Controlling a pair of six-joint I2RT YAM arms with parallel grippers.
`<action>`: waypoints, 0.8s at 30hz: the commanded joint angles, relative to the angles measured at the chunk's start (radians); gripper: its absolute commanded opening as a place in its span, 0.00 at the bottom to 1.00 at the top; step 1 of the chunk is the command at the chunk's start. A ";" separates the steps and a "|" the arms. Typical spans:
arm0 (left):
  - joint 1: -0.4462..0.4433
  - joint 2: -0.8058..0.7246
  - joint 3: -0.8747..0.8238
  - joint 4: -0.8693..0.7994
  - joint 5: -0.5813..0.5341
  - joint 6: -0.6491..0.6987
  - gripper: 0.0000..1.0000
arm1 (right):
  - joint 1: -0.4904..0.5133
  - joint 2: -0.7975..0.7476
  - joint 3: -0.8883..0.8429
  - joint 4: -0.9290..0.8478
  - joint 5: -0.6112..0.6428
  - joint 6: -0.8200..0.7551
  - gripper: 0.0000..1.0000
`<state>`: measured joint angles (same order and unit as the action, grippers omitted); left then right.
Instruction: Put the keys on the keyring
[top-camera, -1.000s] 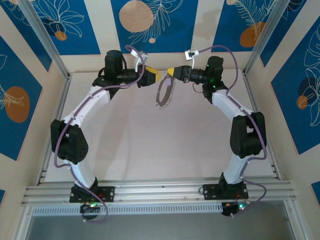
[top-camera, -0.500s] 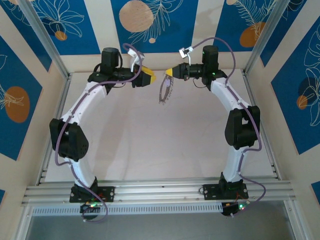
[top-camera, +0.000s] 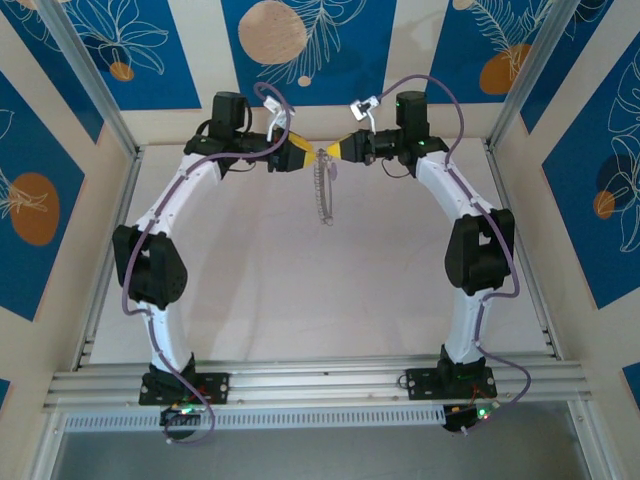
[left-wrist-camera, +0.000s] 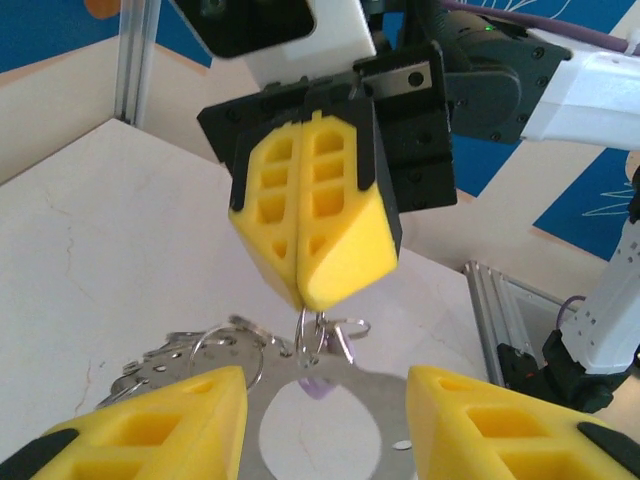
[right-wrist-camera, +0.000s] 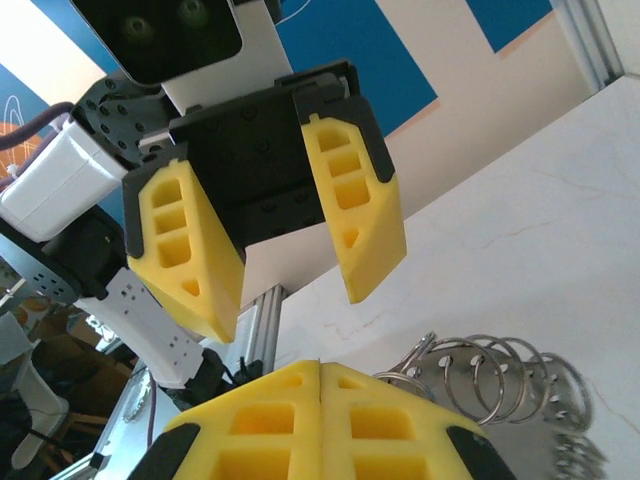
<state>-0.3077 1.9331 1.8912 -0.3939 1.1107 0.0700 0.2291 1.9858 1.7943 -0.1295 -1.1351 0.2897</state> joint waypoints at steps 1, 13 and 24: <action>0.004 0.019 0.042 -0.022 0.055 0.004 0.46 | 0.012 0.005 0.042 -0.030 -0.054 -0.028 0.00; -0.010 0.040 0.058 -0.023 0.070 -0.015 0.45 | 0.025 -0.001 0.041 -0.011 -0.073 -0.020 0.00; -0.017 0.056 0.062 -0.019 0.066 -0.015 0.44 | 0.033 -0.014 0.022 0.045 -0.084 0.017 0.00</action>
<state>-0.3134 1.9842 1.9228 -0.4057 1.1446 0.0582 0.2520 1.9873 1.7988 -0.1055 -1.1786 0.2951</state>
